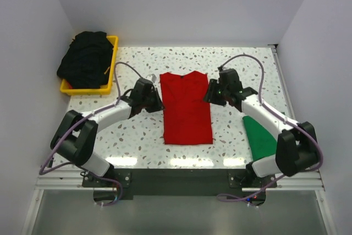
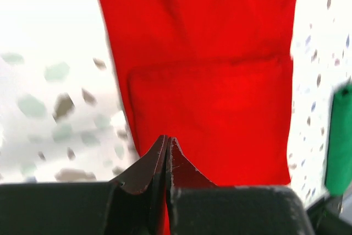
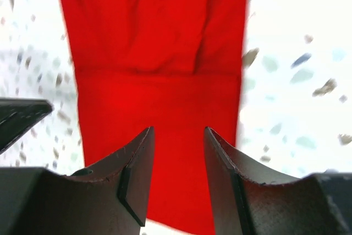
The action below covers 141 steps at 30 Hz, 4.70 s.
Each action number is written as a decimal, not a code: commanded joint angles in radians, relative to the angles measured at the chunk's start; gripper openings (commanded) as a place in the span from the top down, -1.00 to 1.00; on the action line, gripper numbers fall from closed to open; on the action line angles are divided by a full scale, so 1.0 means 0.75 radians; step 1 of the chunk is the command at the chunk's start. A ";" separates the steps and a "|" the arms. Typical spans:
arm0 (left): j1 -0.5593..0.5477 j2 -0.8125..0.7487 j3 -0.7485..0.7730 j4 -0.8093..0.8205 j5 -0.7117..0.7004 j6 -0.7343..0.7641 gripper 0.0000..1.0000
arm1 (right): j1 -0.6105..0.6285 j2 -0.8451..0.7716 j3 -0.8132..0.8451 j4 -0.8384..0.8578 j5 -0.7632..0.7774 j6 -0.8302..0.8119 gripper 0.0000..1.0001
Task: Fold and stack the t-shirts
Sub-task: Fold the tshirt
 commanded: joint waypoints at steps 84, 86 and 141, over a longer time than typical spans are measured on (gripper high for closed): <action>-0.330 -0.315 -0.737 0.295 0.232 -0.274 0.77 | 0.293 -0.765 -0.988 0.054 -0.016 0.550 0.66; -0.332 -0.323 -0.729 0.269 0.232 -0.274 0.84 | 0.295 -0.755 -0.986 0.073 -0.043 0.533 0.81; 0.083 -0.228 0.211 -0.249 0.473 -0.051 1.00 | 0.150 -0.293 0.063 -0.105 -0.053 0.165 1.00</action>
